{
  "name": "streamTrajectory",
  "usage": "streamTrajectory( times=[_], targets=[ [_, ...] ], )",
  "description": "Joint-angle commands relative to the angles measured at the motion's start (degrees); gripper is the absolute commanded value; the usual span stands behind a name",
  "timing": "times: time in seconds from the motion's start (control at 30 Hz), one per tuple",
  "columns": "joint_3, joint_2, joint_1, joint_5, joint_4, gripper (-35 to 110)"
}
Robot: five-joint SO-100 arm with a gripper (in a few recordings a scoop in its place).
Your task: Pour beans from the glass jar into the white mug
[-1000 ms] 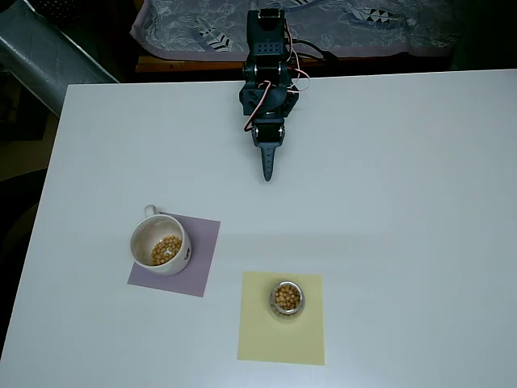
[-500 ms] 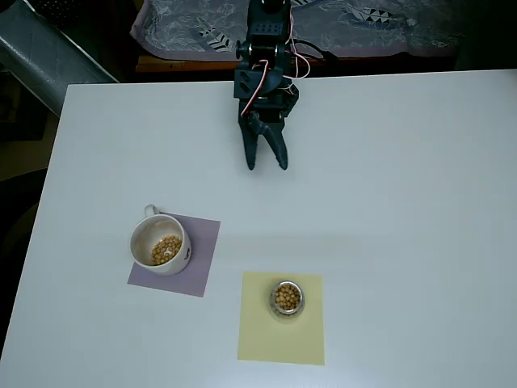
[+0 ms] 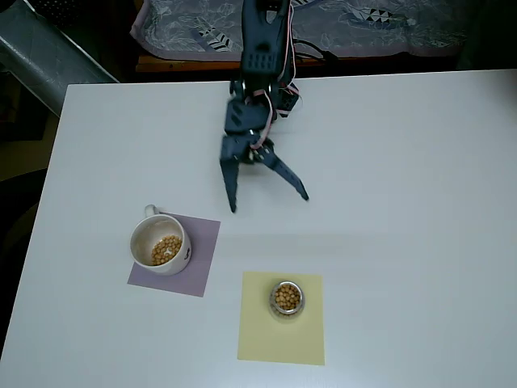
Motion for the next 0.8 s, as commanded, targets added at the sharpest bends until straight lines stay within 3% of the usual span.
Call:
streamTrajectory(
  times=[0.0, 0.13, 0.23, 0.57, 0.77],
  targets=[
    [2.64, -15.91, -1.85, -3.52, -26.81, 57],
    [-3.87, -39.81, -2.55, -5.62, -47.20, 67],
    [-10.55, -51.94, -2.90, -6.15, -53.88, 67],
    [-35.86, -75.50, -3.87, -7.47, -55.20, 67],
    [-46.85, -82.44, -3.43, -6.24, -50.36, 64]
  ],
)
